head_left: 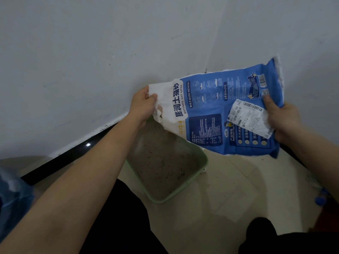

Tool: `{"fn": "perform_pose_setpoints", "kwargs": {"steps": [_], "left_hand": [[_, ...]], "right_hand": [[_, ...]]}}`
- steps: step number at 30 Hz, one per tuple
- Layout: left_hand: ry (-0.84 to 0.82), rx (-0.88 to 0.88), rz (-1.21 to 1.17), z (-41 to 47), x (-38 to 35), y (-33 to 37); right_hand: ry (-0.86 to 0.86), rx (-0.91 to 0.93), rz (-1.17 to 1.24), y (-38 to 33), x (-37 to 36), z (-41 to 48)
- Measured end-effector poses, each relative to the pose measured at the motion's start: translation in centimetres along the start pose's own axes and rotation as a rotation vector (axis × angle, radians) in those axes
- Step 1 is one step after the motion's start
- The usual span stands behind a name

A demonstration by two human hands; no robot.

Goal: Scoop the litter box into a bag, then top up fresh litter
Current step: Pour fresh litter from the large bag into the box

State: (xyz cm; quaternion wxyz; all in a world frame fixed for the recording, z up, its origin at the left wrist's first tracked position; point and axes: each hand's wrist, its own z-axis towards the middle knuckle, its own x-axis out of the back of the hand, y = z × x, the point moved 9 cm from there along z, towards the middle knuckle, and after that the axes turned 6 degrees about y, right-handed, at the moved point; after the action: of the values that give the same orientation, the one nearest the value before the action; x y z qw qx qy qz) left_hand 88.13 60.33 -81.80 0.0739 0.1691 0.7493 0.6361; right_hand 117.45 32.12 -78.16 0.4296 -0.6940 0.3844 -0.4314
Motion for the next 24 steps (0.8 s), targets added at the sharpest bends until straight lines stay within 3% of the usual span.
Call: {"fn": "perform_pose_setpoints", "kwargs": {"steps": [7, 11, 24], "left_hand": [[0.025, -0.014, 0.033, 0.0, 0.8, -0.5], [0.025, 0.021, 0.013, -0.2, 0.8, -1.0], [0.032, 0.259, -0.166, -1.1, 1.4, -4.3]], "right_hand": [[0.001, 0.053, -0.031, -0.8, -0.5, 0.1], [0.023, 0.134, -0.177, -1.5, -0.7, -0.1], [-0.037, -0.013, 0.032, 0.0, -1.5, -0.6]]}}
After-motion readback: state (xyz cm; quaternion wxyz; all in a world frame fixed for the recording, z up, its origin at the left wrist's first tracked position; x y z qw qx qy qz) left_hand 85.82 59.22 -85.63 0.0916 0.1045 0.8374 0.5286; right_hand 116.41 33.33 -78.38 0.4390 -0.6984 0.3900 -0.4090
